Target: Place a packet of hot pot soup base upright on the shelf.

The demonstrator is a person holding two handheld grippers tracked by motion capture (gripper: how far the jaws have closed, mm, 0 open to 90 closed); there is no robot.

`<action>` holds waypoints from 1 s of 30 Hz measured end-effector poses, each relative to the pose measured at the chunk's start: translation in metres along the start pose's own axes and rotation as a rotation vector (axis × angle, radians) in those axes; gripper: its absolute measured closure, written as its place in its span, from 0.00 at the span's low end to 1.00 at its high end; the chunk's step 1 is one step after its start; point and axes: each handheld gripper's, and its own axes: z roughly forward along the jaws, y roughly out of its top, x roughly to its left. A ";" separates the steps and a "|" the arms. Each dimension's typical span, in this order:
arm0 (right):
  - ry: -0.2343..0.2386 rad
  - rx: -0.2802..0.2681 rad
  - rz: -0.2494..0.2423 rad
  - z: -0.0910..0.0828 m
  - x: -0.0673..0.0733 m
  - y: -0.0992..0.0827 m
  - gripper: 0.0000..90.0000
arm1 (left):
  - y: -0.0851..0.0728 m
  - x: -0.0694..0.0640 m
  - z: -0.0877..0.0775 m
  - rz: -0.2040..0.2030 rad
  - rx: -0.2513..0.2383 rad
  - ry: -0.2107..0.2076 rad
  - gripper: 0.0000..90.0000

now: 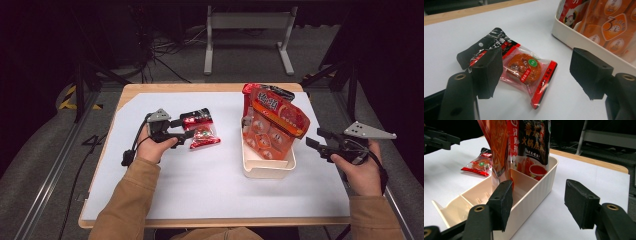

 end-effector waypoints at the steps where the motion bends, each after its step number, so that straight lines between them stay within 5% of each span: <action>1: 0.001 0.001 -0.001 0.001 0.000 0.000 0.44 | 0.000 0.000 0.003 -0.005 0.000 0.005 0.30; 14: 0.007 0.014 0.007 0.008 -0.001 -0.003 0.42 | -0.009 -0.003 0.022 -0.016 0.080 0.014 0.26; 30: 0.013 0.019 0.003 0.008 0.000 -0.003 0.42 | -0.023 -0.004 0.036 -0.032 0.233 -0.005 0.46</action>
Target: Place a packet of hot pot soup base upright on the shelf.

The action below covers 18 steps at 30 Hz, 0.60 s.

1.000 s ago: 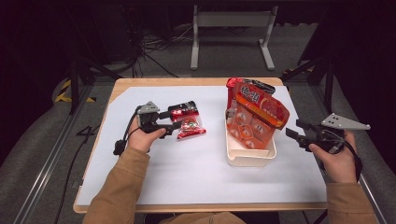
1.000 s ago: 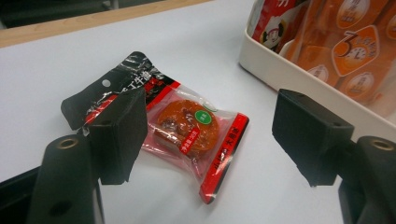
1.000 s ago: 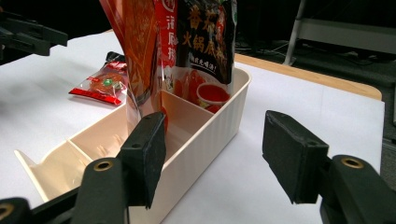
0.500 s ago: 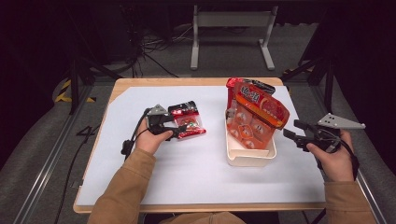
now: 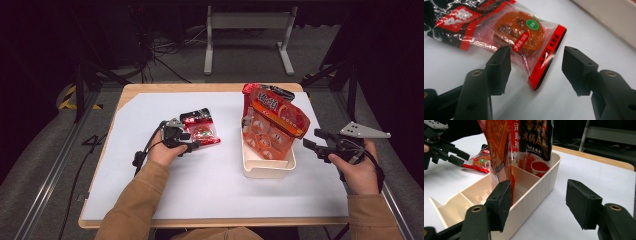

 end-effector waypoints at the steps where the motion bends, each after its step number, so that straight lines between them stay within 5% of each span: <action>1: 0.000 0.000 0.000 0.000 0.000 0.000 0.42 | 0.000 0.000 0.001 -0.004 0.003 0.000 0.46; 9: 0.000 0.001 -0.004 0.000 0.000 0.000 0.42 | -0.002 -0.001 0.010 0.015 0.059 0.032 0.60; 18: 0.006 0.004 -0.007 0.001 0.000 0.000 0.42 | -0.003 0.003 0.009 -0.025 0.053 0.053 0.83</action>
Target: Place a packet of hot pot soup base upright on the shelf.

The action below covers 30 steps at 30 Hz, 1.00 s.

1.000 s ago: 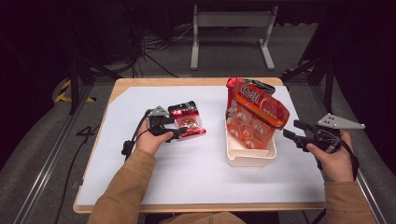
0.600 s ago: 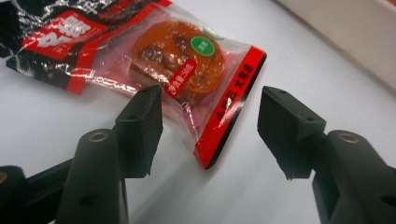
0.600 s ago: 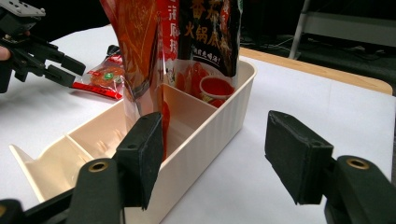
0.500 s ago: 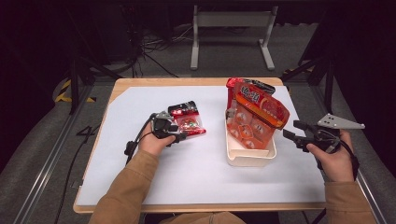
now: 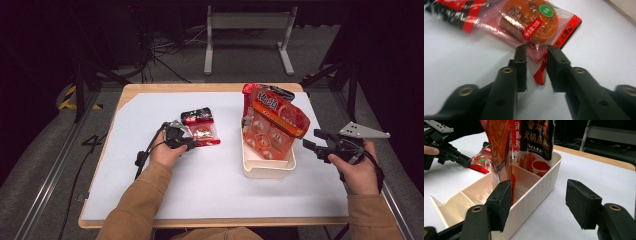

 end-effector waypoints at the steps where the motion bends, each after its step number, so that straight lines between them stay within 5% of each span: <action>1: 0.001 0.001 -0.002 0.000 0.000 0.000 0.43 | 0.000 0.000 0.000 -0.005 0.000 0.001 0.87; 5: 0.003 0.004 -0.008 0.001 0.001 0.000 0.43 | 0.000 0.000 -0.001 -0.010 -0.002 0.003 0.97; 14: 0.005 0.002 -0.005 0.000 0.000 -0.001 0.43 | 0.001 -0.008 -0.012 -0.023 -0.026 0.003 1.00; 25: -0.003 -0.021 0.006 -0.004 -0.002 0.003 0.47 | -0.007 -0.034 -0.056 0.024 -0.101 -0.022 1.00; 30: -0.026 -0.095 0.003 -0.020 0.004 0.016 0.51 | -0.011 -0.051 -0.078 0.068 -0.153 -0.031 1.00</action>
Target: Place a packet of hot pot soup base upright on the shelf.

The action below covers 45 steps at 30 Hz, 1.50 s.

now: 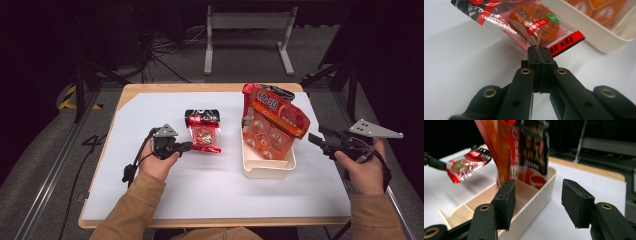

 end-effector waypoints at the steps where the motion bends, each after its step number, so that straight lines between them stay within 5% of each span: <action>1: -0.002 -0.015 -0.002 -0.004 0.002 0.004 0.52 | 0.000 -0.002 -0.003 0.007 -0.010 0.000 1.00; 6: -0.001 -0.083 -0.023 -0.015 0.015 0.018 0.53 | -0.001 -0.010 -0.013 0.013 -0.032 -0.019 1.00; 8: 0.037 -0.118 -0.034 -0.020 0.027 0.027 0.53 | -0.002 -0.016 -0.018 0.009 -0.035 -0.032 1.00; 15: 0.102 -0.125 -0.091 -0.017 0.056 0.039 0.52 | -0.002 -0.022 -0.025 0.021 -0.045 -0.057 1.00; 30: 0.249 -0.010 -0.093 0.042 0.101 0.036 0.47 | -0.001 -0.040 -0.034 0.048 -0.081 -0.089 1.00; 45: 0.267 0.065 -0.074 0.104 0.119 0.034 0.46 | -0.019 -0.063 -0.047 0.085 -0.094 -0.110 1.00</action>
